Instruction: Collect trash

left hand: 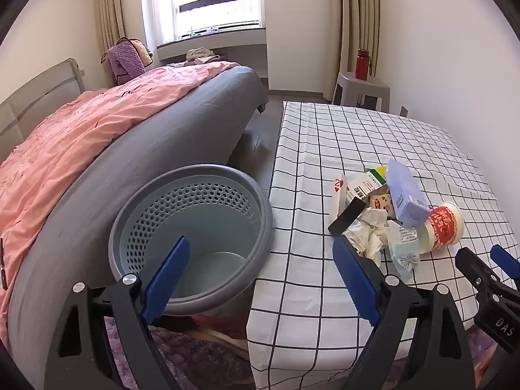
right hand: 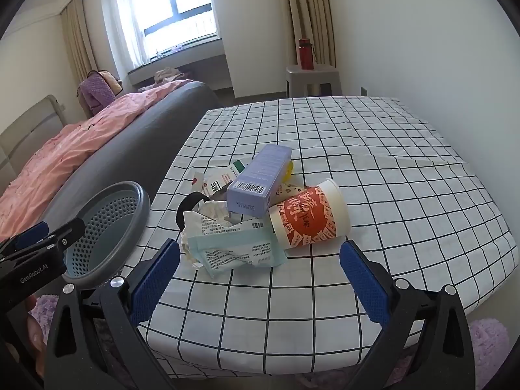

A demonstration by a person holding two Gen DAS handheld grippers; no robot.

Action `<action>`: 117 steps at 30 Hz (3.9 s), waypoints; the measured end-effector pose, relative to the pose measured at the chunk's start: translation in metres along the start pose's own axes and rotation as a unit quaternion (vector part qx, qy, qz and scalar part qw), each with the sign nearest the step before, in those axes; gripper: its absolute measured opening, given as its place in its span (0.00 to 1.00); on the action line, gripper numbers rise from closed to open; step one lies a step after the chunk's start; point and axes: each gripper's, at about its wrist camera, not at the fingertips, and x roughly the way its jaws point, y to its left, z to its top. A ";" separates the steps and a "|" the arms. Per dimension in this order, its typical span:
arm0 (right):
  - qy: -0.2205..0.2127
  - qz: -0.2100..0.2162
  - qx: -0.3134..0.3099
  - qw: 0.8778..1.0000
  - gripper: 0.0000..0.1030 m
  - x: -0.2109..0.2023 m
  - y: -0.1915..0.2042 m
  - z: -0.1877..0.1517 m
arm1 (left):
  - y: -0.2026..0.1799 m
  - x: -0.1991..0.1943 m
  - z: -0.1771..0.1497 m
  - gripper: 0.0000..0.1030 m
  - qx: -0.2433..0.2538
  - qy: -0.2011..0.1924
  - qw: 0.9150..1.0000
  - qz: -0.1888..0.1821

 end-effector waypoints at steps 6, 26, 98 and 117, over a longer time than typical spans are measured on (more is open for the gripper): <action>0.002 0.000 0.000 1.000 0.94 0.000 0.000 0.000 | 0.001 -0.002 0.000 0.83 0.003 -0.004 1.000 -0.001; -0.005 0.001 0.002 1.000 0.94 -0.011 0.000 -0.001 | -0.004 -0.010 -0.007 0.83 0.007 -0.010 1.000 0.006; -0.008 0.003 0.002 1.000 0.94 -0.014 -0.007 -0.006 | -0.005 -0.020 -0.011 0.83 0.007 -0.016 1.000 0.004; 0.056 0.011 0.005 0.998 0.94 0.053 -0.070 0.002 | -0.038 0.024 -0.013 0.83 0.029 0.030 0.999 -0.010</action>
